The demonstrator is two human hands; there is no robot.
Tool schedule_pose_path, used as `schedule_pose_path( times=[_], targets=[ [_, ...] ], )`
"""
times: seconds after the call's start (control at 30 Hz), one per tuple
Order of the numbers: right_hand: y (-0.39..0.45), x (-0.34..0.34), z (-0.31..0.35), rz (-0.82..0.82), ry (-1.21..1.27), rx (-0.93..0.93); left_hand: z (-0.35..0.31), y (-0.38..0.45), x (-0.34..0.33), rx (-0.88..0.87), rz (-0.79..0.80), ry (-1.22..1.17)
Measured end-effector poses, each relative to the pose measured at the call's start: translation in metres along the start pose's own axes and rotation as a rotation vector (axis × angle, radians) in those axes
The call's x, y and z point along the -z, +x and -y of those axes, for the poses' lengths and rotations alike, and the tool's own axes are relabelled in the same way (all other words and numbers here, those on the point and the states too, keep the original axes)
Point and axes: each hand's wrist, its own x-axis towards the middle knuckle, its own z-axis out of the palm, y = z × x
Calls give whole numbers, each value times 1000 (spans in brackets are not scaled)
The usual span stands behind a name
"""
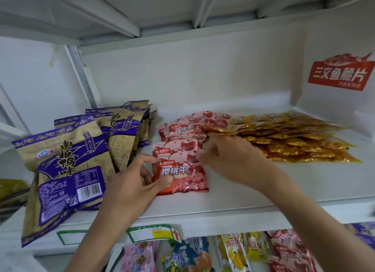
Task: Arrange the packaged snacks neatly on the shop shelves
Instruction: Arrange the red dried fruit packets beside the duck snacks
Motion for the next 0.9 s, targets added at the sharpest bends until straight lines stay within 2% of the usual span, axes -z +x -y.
schedule_pose_path(
  times=[0.07, 0.2, 0.23, 0.3, 0.37, 0.53, 0.63, 0.8, 0.9],
  targets=[
    [24, 8, 2, -2, -47, -16, -2, -4, 1, -22, 32, 21],
    [77, 8, 15, -66, -185, -24, -4, -4, 3, -170, 77, 280],
    [93, 6, 18, -59, -253, -46, -3, -3, 4, -191, 88, 311],
    [122, -2, 24, 58, -297, -102, 2, 2, 5, -230, 107, 261],
    [143, -11, 29, 175, -280, -121, 10, 7, 4, -282, 119, 221],
    [153, -8, 31, 217, -46, -45, 24, 9, -6, -414, 106, 307],
    [155, -1, 32, 302, -25, 33, 24, 11, -8, -417, 100, 292],
    [167, 0, 28, 417, -157, 78, 24, 16, -13, -378, 98, 294],
    [191, 6, 24, 290, -205, 152, 23, 16, -18, -359, 94, 290]
  ],
)
